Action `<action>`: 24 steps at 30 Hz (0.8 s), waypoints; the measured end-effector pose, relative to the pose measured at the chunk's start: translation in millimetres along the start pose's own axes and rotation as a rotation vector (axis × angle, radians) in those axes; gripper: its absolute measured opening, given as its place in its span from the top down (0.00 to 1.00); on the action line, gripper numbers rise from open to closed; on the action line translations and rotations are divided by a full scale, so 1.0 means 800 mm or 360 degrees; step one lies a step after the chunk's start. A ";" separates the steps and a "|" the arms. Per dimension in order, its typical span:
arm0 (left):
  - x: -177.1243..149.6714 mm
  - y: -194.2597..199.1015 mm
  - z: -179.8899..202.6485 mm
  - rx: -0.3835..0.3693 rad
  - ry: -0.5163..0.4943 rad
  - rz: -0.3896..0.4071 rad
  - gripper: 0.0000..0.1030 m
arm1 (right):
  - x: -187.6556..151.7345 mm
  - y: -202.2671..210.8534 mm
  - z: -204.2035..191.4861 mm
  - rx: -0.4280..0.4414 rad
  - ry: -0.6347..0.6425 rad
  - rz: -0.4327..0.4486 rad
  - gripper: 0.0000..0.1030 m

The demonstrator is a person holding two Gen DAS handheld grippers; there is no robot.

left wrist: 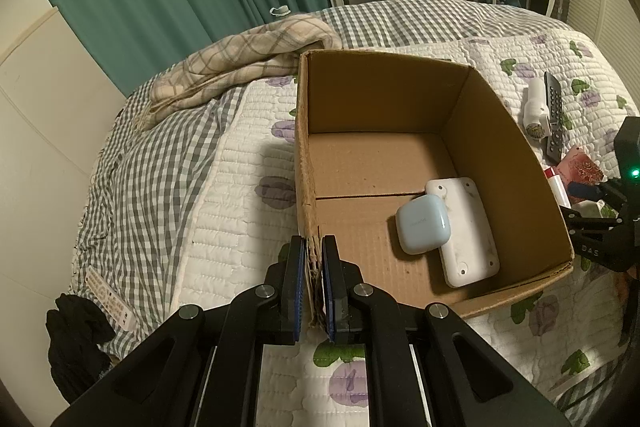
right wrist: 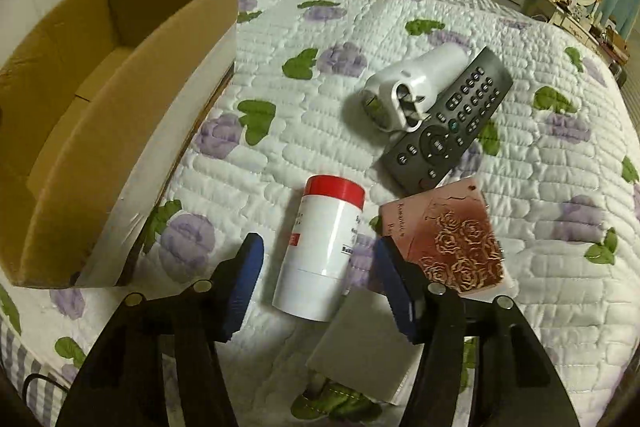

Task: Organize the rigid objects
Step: 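Grasp the white bottle with red cap using the right tool, then place the bottle upright in the box and open the right tool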

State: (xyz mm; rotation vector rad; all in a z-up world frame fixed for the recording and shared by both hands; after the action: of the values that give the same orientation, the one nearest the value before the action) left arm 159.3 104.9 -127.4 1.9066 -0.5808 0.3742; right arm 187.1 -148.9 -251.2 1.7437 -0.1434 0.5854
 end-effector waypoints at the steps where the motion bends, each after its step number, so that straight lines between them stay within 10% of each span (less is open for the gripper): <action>1: 0.000 0.001 0.000 -0.0002 0.0002 -0.0001 0.92 | 0.000 -0.002 0.000 0.0002 -0.0003 -0.0008 0.51; 12: -0.001 0.002 0.001 -0.0003 0.0003 -0.0002 0.92 | 0.001 -0.012 0.003 0.0006 -0.0035 -0.0034 0.61; 24: -0.001 0.004 0.001 -0.0006 0.0006 0.0000 0.92 | 0.061 0.094 -0.032 0.0098 0.0071 0.0289 0.62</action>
State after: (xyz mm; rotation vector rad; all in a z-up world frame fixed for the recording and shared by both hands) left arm 157.2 103.3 -125.5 1.9017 -0.5786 0.3765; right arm 191.3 -134.2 -159.6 1.7869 -0.2567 0.7679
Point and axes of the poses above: each gripper's, at about its wrist camera, not at the fingertips, and y roughly against the way its jaws point, z to its right, x to its top, the point moved 8 cm from there along -y, roughly the way its jaws point, and after that the axes turned 9 degrees about x, right-handed, at the moved point
